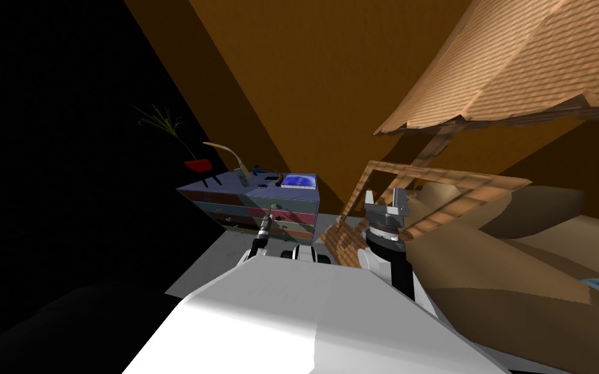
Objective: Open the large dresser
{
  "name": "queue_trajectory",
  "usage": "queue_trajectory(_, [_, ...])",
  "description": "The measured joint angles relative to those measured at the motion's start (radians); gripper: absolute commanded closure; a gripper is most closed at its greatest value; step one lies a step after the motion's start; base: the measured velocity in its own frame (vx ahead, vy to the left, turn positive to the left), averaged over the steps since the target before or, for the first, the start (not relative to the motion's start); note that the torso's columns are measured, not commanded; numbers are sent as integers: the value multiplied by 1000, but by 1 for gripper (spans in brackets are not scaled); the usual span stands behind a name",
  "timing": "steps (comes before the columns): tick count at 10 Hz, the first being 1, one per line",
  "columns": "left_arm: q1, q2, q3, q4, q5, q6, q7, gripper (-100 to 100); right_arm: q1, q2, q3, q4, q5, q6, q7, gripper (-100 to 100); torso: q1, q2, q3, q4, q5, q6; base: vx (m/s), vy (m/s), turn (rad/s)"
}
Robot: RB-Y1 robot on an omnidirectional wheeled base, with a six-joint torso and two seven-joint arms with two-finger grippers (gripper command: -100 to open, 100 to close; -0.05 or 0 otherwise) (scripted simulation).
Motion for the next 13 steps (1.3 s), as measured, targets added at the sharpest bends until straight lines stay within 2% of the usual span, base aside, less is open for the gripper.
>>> queue_trajectory(2, [-10,-36,4,-4,3,17,1,-100,0,0,0,0,0,0,0,0,-1,7,4,2,0,0,61,-17,1])
queue_trajectory(6, [-10,-115,4,-5,4,17,1,-100,0,0,0,0,0,0,0,0,1,5,3,2,0,0,2,-1,0])
queue_trajectory(9, [-16,-114,8,-34,6,49,0,-100,0,0,0,0,0,0,0,0,1,1,1,0,0,0,50,5,-5])
queue_trajectory(10, [-16,-114,8,-36,7,53,1,100,0,0,0,0,0,0,0,0,0,4,2,1,0,0,-29,-1,10])
queue_trajectory(12, [-16,-118,5,-21,4,31,-2,100,0,0,0,0,0,0,0,0,2,6,4,1,1,0,-68,-3,6])
queue_trajectory(13, [-10,-116,3,-34,4,37,-1,100,-1,0,0,0,0,0,0,0,1,11,6,2,1,-1,-185,18,9])
